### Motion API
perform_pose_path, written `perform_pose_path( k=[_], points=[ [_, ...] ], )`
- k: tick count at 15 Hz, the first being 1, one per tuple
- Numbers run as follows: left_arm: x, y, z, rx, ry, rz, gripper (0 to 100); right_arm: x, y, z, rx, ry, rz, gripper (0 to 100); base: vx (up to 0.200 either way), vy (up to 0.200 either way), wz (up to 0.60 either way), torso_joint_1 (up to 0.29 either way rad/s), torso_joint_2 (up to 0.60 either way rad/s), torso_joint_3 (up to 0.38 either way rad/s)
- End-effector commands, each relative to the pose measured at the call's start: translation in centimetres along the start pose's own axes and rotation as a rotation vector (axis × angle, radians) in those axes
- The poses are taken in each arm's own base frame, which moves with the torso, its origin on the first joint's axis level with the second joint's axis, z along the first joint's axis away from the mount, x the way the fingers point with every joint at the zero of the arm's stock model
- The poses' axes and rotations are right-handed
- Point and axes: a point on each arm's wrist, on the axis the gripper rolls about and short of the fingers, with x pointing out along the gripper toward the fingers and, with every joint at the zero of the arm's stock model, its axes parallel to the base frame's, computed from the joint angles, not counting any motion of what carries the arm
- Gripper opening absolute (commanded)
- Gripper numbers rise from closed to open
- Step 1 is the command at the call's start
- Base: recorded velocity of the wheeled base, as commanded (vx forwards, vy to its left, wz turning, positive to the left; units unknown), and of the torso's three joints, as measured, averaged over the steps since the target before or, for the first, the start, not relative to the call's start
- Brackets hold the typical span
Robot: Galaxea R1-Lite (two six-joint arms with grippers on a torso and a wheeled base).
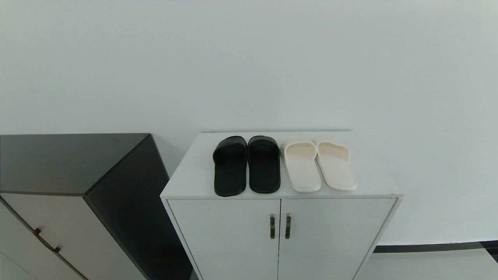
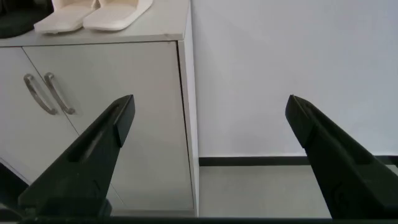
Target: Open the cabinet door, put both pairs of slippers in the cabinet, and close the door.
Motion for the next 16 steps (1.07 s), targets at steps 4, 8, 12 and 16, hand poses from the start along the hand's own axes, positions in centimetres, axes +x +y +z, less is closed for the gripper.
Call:
perform_pose_path(
  k=[4,8,12,16],
  points=[
    [0.0,0.0,0.0,0.000,0.000,0.000,0,0.0,0.0,0.2,-0.022,-0.017,0.021,100,0.000,0.000,0.00,0.000,0.00,0.000],
    [0.0,0.0,0.0,0.003,0.000,0.000,0,1.0,0.4,8.4,0.120,-0.032,0.217,100,0.000,0.000,0.00,0.000,0.00,0.000],
    [0.0,0.0,0.0,0.003,0.000,0.000,0,7.7,1.1,10.3,0.154,0.166,0.431,100,0.000,0.000,0.00,0.000,0.00,0.000],
    [0.0,0.0,0.0,0.025,0.000,-0.011,0,13.9,5.6,13.5,0.239,0.213,0.514,100,0.000,0.000,0.00,0.000,0.00,0.000]
  ],
)
